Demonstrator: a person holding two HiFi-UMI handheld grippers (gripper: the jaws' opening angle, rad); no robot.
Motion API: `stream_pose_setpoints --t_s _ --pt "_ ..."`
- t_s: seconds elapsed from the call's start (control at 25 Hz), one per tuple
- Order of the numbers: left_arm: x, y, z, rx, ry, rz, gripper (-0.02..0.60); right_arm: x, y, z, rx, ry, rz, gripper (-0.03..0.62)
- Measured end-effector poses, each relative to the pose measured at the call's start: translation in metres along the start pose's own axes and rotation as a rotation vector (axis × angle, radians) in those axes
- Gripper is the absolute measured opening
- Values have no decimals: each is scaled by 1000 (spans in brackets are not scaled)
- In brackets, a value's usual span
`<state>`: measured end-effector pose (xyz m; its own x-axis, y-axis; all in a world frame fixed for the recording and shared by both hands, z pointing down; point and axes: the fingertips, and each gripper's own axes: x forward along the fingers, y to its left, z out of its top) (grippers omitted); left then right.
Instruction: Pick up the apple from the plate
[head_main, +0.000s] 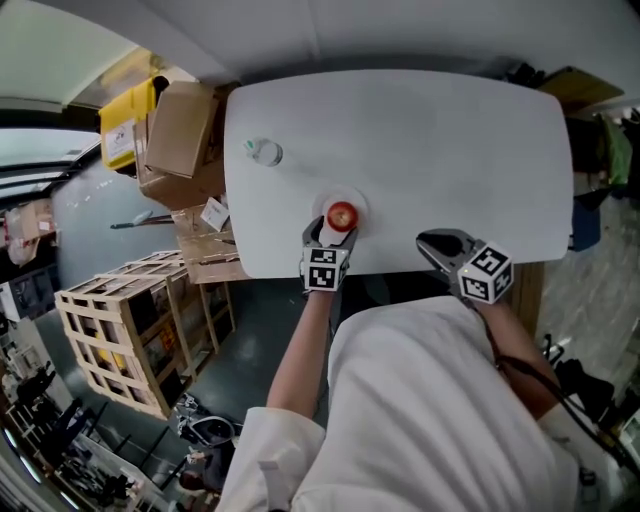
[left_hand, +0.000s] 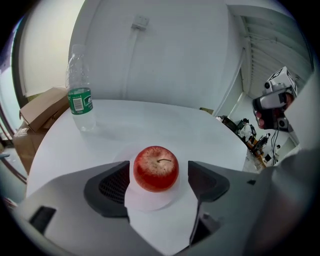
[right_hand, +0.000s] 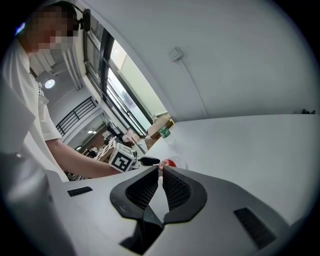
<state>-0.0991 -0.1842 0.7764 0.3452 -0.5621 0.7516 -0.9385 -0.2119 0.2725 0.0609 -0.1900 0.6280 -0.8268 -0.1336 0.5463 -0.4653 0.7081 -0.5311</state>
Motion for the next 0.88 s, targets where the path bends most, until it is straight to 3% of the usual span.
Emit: stream_pose_setpoints --t_s 0.28,0.6,0.88 --pt "25 -1 -7 -1 59 -9 428 11 -7 4 0 40 28 46" --pt "44 7 -18 -26 146 25 403 10 -18 5 4 48 27 46" --pt "32 9 -7 -52 117 15 399 8 -23 14 9 24 21 46"
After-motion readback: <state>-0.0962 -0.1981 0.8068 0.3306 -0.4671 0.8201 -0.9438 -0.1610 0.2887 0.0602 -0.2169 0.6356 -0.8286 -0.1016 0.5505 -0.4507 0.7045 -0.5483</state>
